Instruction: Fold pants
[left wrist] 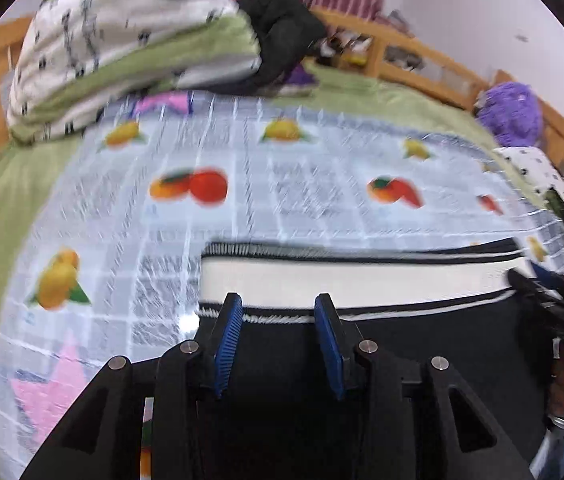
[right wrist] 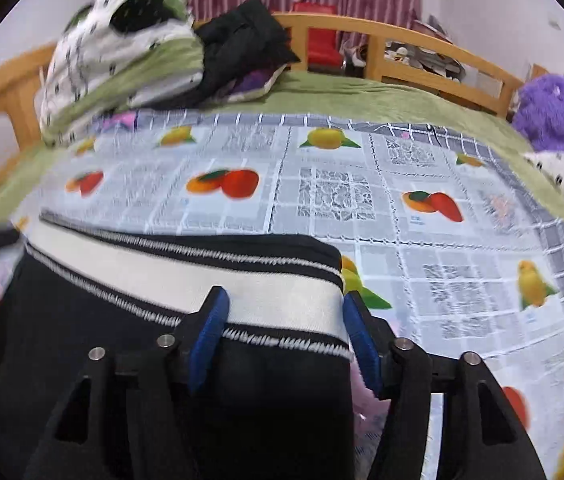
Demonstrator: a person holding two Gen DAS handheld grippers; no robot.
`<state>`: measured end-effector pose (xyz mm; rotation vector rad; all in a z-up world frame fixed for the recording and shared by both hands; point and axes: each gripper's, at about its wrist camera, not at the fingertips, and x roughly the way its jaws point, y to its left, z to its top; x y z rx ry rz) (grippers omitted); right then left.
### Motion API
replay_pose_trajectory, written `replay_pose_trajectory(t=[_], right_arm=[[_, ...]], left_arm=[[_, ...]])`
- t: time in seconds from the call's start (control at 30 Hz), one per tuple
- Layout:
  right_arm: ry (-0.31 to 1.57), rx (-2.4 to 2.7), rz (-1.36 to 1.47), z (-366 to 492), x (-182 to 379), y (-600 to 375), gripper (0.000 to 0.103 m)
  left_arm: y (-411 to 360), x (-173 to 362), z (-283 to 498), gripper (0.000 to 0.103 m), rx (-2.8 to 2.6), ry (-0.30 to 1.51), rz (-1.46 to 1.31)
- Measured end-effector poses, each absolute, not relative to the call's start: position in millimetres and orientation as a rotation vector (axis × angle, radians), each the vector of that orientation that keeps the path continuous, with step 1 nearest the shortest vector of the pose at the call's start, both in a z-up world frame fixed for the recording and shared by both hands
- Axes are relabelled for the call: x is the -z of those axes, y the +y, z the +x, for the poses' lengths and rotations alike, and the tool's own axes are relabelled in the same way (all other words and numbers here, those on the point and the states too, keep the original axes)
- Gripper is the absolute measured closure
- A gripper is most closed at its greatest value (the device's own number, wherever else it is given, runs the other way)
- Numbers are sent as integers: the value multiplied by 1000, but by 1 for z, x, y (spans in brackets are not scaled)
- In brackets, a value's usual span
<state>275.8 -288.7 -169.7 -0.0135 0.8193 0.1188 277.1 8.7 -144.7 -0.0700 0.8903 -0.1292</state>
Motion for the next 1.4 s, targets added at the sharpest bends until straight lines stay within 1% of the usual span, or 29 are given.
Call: replay_pose_trajectory(t=[0.07,0.33,0.5,0.6,0.67,0.77,0.9,0.93,1.0,1.1,1.17,1.2,1.4], right_arm=[[846,-131,33,283,171,-294,43],[857,-133,25,291,176,-290,43],[872,-163,84,292,178,-299,43],[875,-179,97,290,172,-301,42],[856,-174,132,288,161,-303,48],[800,-165,181,289,145,-300,47],[846,-100,34,303,167,-280,46],[859,-107,52,305,172,-283,45],[885,-134,146,310,174,-299,45],[894,-132,137,308,174,-302,42],[881,-107,78,298,169,-300,37],[877,-101,56,291,167,-300,36],[905,-77,32,233,162,-318,36]], left_arm=[[7,155,285,67,112,918,-87],[7,156,286,65,98,906,-101],[6,153,286,65,95,905,-102],[10,138,279,65,108,842,-113],[10,129,278,65,139,800,-105],[11,129,286,65,135,779,-109],[16,152,299,64,42,864,-62],[18,154,300,62,41,869,-58],[21,152,299,62,53,880,-67],[25,152,292,61,65,903,-79],[26,154,282,61,74,932,-70],[27,156,276,61,80,944,-78],[44,167,224,61,104,1010,-153]])
